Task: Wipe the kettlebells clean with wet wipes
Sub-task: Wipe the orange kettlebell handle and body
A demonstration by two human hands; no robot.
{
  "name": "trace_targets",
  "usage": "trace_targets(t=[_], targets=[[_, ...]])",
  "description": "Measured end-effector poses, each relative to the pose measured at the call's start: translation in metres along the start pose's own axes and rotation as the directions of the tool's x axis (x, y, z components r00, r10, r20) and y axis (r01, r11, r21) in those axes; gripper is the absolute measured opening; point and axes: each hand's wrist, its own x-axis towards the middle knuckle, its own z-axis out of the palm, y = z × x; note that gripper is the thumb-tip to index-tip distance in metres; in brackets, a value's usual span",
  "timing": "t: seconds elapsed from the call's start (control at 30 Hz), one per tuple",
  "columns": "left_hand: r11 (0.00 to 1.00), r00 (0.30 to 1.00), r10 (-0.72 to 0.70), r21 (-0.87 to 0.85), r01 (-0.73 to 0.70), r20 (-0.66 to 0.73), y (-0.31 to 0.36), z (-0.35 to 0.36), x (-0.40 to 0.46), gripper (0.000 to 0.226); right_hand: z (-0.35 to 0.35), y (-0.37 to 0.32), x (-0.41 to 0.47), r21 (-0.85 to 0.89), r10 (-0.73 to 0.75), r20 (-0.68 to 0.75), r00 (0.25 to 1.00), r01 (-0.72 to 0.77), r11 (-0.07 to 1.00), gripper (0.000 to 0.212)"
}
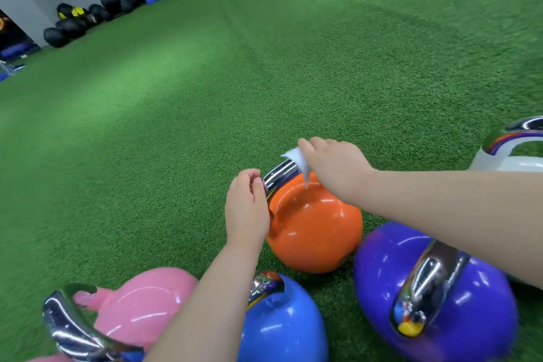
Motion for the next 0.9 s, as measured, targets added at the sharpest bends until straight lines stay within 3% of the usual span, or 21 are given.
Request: trace_targets(t=[0.07,0.13,0.23,0.3,0.33,0.4,0.43,0.53,0.6,0.7,0.77,0.83,0.9], targets=[[1.000,0.998,-0.026,-0.006,0.026,0.055,-0.002,0.000,-0.001,0.021,0.005,-0.008,0.003,-0.091,-0.140,-0.171,0.975,0.126,0.988,0.028],[0.997,0.990,-0.070,-0.024,0.073,0.124,-0.003,-0.001,-0.002,0.028,0.011,-0.011,0.006,-0.174,-0.281,-0.320,0.905,0.236,0.956,0.021],[0.988,0.981,-0.120,-0.075,0.132,0.154,-0.003,-0.003,-0.003,0.036,0.018,-0.009,0.011,-0.233,-0.388,-0.357,0.850,0.321,0.918,0.025],[0.984,0.978,-0.145,-0.084,0.159,0.152,-0.001,-0.005,-0.003,0.037,0.014,-0.002,0.010,-0.146,-0.384,-0.294,0.875,0.355,0.923,0.020],[0.982,0.976,-0.156,-0.085,0.170,0.153,0.000,-0.005,-0.003,0.037,0.013,0.004,0.009,-0.060,-0.321,-0.238,0.917,0.316,0.947,0.019],[0.979,0.972,-0.169,-0.087,0.185,0.164,0.002,-0.006,-0.004,0.037,0.016,0.019,0.006,0.089,-0.066,-0.053,0.996,0.070,0.994,0.019],[0.978,0.971,-0.173,-0.089,0.189,0.168,0.002,-0.006,-0.004,0.037,0.018,0.022,0.003,0.181,0.046,0.049,0.998,-0.054,0.982,0.022],[0.979,0.972,-0.172,-0.085,0.187,0.159,0.005,-0.006,-0.004,0.036,0.030,0.022,0.000,0.413,0.247,0.291,0.924,-0.354,0.839,0.034],[0.982,0.975,-0.165,-0.070,0.177,0.151,0.005,-0.007,-0.002,0.036,0.035,0.020,0.007,0.427,0.268,0.456,0.849,-0.473,0.771,0.034],[0.982,0.974,-0.162,-0.070,0.175,0.156,0.000,-0.009,0.001,0.038,0.032,0.016,0.011,0.456,0.268,0.557,0.786,-0.560,0.692,0.034],[0.979,0.972,-0.172,-0.076,0.186,0.162,-0.003,-0.009,0.002,0.040,0.032,0.011,0.010,0.427,0.304,0.503,0.809,-0.538,0.727,0.034],[0.979,0.970,-0.180,-0.069,0.194,0.166,-0.007,-0.011,0.002,0.041,0.029,0.008,0.006,0.463,0.338,0.308,0.889,-0.451,0.763,0.030],[0.982,0.970,-0.172,-0.047,0.183,0.174,-0.007,-0.013,0.002,0.042,0.022,0.005,0.005,0.502,0.252,0.054,0.966,-0.245,0.830,0.031]])
